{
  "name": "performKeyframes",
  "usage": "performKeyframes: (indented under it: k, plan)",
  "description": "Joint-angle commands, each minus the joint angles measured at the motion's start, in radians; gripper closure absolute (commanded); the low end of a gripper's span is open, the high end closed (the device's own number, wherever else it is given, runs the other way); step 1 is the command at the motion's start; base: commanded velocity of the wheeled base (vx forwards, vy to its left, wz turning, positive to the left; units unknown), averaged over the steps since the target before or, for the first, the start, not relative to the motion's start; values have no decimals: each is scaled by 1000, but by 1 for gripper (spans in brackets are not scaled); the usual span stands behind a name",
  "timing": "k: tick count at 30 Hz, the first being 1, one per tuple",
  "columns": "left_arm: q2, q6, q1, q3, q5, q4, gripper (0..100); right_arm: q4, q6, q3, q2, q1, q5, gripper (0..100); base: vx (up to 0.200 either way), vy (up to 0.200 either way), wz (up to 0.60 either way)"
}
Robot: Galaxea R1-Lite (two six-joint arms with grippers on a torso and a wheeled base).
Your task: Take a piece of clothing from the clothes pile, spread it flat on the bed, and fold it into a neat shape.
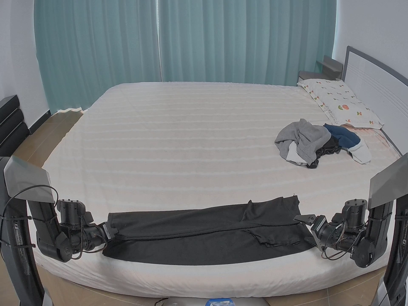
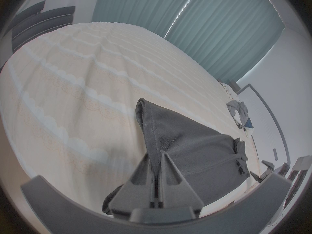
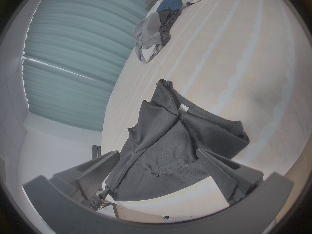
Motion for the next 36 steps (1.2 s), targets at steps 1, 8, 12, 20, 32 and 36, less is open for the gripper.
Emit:
performKeyframes:
  k: [1, 8, 12, 20, 32, 36]
  plan:
    - [-4, -27, -8, -25, 1, 0, 100, -14, 20, -18, 9, -7, 0, 0, 0, 0, 0]
    - [-67, -120, -47, -32, 1, 0, 100, -14, 96, -36, -5, -27, 0, 0, 0, 0, 0]
    - [-79, -169, -52, -41, 1, 0, 100, -14, 96, -38, -5, -27, 1, 0, 0, 0, 0]
    - [-136, -186, -106, -32, 5, 18, 100, -14, 93, -38, -3, -22, 0, 0, 0, -100, 0]
    - [-248, -186, -261, -127, 36, 231, 100, -14, 90, -38, 2, -16, -2, 0, 0, -200, 0]
    - [-287, -186, -319, -217, 83, 376, 100, -14, 90, -38, 2, -16, -2, 0, 0, -200, 0]
